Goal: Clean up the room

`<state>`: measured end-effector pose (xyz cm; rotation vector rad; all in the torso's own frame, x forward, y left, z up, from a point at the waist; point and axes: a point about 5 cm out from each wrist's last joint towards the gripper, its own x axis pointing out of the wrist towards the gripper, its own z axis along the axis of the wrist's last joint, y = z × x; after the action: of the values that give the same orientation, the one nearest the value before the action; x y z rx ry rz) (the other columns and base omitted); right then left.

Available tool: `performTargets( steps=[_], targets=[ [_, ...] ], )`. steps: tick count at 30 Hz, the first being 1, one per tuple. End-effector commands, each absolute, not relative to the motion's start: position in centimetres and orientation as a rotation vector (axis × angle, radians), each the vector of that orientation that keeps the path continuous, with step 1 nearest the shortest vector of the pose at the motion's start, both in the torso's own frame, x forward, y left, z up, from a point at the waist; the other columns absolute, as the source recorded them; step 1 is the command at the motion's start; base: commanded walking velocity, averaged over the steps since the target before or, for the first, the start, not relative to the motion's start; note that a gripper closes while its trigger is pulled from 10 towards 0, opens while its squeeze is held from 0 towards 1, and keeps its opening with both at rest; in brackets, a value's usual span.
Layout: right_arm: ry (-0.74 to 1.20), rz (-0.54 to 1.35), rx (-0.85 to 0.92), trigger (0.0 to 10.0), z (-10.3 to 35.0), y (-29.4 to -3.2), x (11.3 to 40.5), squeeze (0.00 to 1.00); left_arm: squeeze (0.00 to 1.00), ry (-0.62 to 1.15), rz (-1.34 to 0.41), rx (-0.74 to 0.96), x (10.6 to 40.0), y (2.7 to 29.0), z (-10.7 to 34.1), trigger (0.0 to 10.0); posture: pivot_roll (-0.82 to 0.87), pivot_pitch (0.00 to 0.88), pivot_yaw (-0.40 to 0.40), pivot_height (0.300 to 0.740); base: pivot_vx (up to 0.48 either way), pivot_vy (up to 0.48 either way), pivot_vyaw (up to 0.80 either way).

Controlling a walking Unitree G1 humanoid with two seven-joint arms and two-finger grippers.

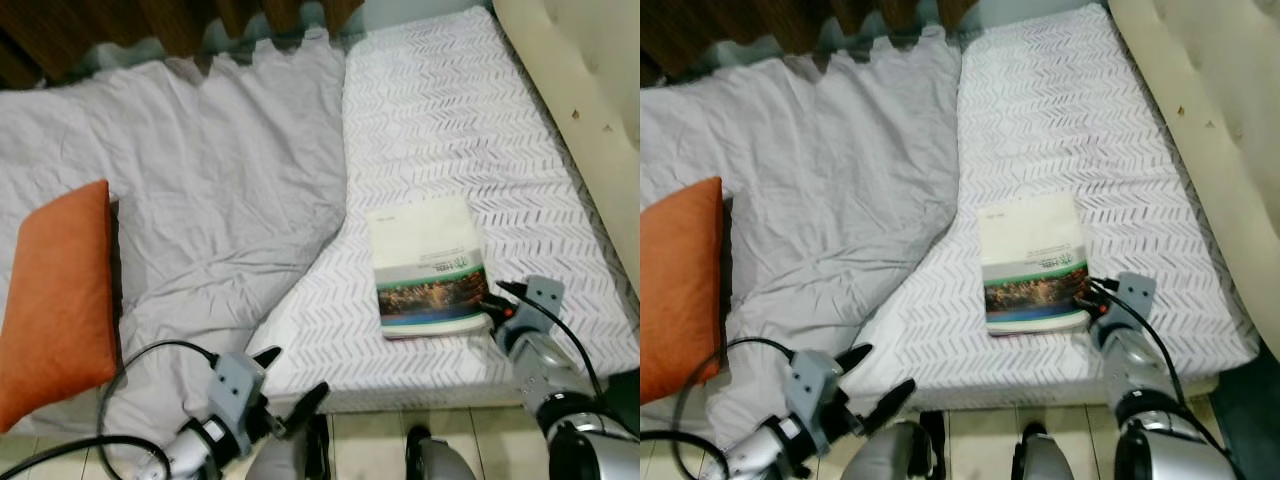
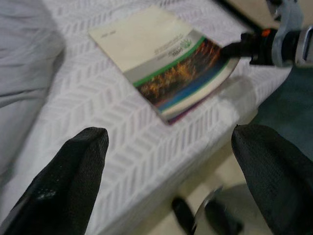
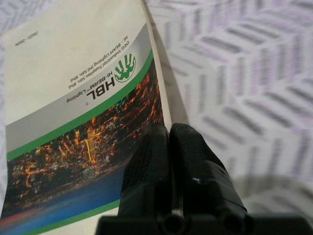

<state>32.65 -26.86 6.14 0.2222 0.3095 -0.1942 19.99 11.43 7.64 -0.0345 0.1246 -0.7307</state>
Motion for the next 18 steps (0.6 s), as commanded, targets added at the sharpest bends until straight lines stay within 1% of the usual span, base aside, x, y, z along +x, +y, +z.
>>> performTargets(
  steps=[1, 2, 3, 6, 7, 9, 13, 14, 17, 18],
  targets=[
    [0.350, -0.221, 0.219, 0.0, 5.1, -27.2, 31.8, 0.00, 0.00, 0.108, -0.756, -0.015, 19.7, 11.0, 7.1, 10.0, 0.09, 0.424, 0.136, 0.740, 0.000, 0.000, 0.00],
    [0.336, -0.222, 0.216, 0.0, 5.5, -27.5, 32.0, 0.00, 0.00, 0.070, -0.739, -0.009, 20.2, 10.5, 6.9, 10.0, 0.05, 0.447, 0.114, 0.740, 0.000, 0.000, 0.00],
    [0.318, -0.228, 0.218, 0.0, 5.9, -27.7, 32.1, 0.00, 0.00, 0.075, -0.721, -0.012, 20.5, 10.4, 6.1, 10.0, 0.02, 0.470, 0.102, 0.740, 0.000, 0.000, 0.00],
    [0.281, -0.239, 0.220, 0.0, 6.6, -28.1, 32.4, 0.00, 0.00, 0.075, -0.712, -0.005, 20.8, 9.9, 4.7, 10.0, -0.01, 0.491, 0.086, 0.740, 0.000, 0.000, 0.00],
    [0.269, -0.242, 0.224, 0.0, 6.8, -28.3, 32.5, 0.00, 0.00, 0.071, -0.720, -0.007, 20.8, 9.6, 4.6, 10.0, -0.05, 0.520, 0.069, 0.740, 0.000, 0.000, 0.00],
    [0.247, -0.210, 0.269, 0.0, 7.0, -27.8, 32.8, 0.00, 0.00, 0.084, -0.737, -0.045, 21.3, 8.4, 3.5, 10.0, -0.07, 0.541, 0.058, 0.740, 0.000, 0.000, 0.00],
    [0.257, -0.173, 0.306, 0.0, 6.8, -27.0, 33.0, 0.00, 0.00, 0.082, -0.754, -0.074, 21.7, 7.5, 3.2, 10.0, -0.08, 0.557, 0.051, 0.740, 0.000, 0.000, 0.00],
    [0.288, -0.143, 0.314, 3.4, 6.3, -26.3, 32.9, 0.00, 0.00, 0.086, -0.752, -0.074, 22.3, 7.2, 3.1, 10.0, -0.08, 0.561, 0.056, 0.740, 0.000, 0.000, 0.00],
    [0.307, -0.126, 0.306, 3.4, 6.0, -25.9, 32.9, 0.00, 0.00, 0.082, -0.741, -0.073, 22.7, 7.1, 3.2, 10.0, -0.08, 0.561, 0.056, 0.740, 0.000, 0.000, 0.00],
    [0.313, -0.114, 0.305, 0.0, 5.9, -25.8, 32.9, 0.00, 0.00, 0.071, -0.737, -0.069, 23.0, 7.2, 3.3, 10.0, -0.07, 0.557, 0.063, 0.740, 0.000, 0.000, 0.00]
  ],
)
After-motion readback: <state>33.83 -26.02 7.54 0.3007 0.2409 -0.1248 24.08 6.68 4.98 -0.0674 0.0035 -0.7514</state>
